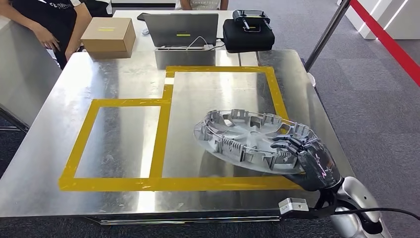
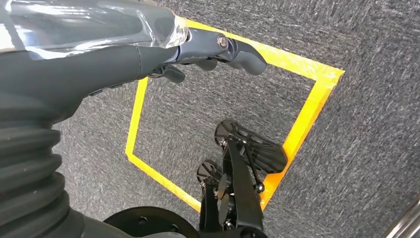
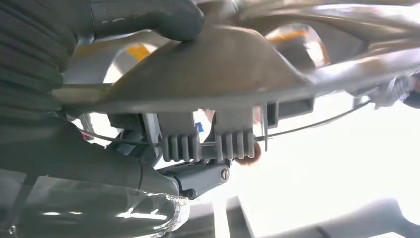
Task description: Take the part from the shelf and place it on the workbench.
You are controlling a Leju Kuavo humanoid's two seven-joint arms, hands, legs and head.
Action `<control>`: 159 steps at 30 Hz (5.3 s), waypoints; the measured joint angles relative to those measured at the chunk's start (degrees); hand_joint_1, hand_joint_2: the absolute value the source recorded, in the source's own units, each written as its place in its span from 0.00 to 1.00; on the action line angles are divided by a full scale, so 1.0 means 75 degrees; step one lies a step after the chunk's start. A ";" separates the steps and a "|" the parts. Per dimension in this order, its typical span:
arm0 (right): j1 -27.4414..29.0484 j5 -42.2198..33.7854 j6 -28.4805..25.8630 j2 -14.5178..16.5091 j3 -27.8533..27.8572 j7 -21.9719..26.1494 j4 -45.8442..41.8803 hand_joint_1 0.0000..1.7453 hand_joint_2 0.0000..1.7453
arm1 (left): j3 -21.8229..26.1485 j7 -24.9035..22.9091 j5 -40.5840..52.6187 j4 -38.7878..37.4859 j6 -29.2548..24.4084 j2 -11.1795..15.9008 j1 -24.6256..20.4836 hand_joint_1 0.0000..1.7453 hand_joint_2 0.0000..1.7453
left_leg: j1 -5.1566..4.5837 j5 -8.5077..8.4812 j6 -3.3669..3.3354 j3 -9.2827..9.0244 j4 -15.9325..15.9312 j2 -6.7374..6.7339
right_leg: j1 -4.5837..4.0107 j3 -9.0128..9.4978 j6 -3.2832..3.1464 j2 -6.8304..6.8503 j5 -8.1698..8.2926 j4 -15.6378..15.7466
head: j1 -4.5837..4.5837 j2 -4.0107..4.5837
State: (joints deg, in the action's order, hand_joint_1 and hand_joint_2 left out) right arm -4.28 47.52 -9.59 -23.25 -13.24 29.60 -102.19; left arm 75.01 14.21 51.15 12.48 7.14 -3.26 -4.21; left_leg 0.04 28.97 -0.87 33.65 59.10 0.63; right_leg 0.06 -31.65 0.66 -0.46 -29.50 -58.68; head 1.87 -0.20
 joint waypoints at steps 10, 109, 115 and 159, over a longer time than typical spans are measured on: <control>-0.1017 0.1167 0.0396 0.0436 0.0036 -0.0045 0.3287 1.00 1.00 | -0.0010 0.0243 0.0260 0.0000 0.0222 -0.0061 0.0006 0.00 1.00 | 0.0007 -0.0007 0.0008 -0.0025 -0.0015 -0.0013 | -0.0009 0.0015 -0.0003 -0.0013 -0.0001 -0.0002 | -0.0001 0.0000; 0.2390 -0.2861 -0.3795 0.1522 0.0911 0.1384 -0.2350 0.00 0.00 | 0.0404 0.1343 0.0119 -0.0005 0.0808 -0.0109 0.0018 0.00 0.00 | 0.0135 0.1046 0.0252 0.0378 0.1841 -0.0086 | 0.0128 -0.0287 -0.0155 0.0031 0.0273 -0.0007 | -0.0028 0.0001; 0.2762 -0.3148 -0.3567 0.1775 0.1578 0.1384 -0.2304 0.00 0.00 | 0.0402 0.1347 0.0223 0.0000 0.0823 -0.0103 -0.0037 0.00 0.00 | -0.0062 0.0592 -0.0057 -0.1155 -0.0519 -0.0040 | 0.0089 -0.0457 0.0024 0.0042 0.0601 0.0025 | -0.0029 0.0001; 0.0576 0.0973 0.1287 0.3281 0.6879 -0.2148 1.1391 0.00 0.00 | 0.0090 0.1483 0.0124 -0.0044 0.0620 -0.0165 0.0003 0.00 0.00 | -0.0098 -0.0405 -0.0139 -0.0114 -0.0403 -0.0214 | 0.0103 0.1000 0.0130 0.0097 -0.0274 0.0273 | -0.0173 -0.0001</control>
State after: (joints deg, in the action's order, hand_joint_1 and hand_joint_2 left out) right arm 0.04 54.82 0.07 1.36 38.35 13.49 -16.76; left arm 75.69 25.33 52.07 12.15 11.79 -4.50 -4.19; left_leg -0.69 25.93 -1.92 32.79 56.08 -0.97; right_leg 0.83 -24.15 1.63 0.26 -31.55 -56.64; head 0.57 -0.21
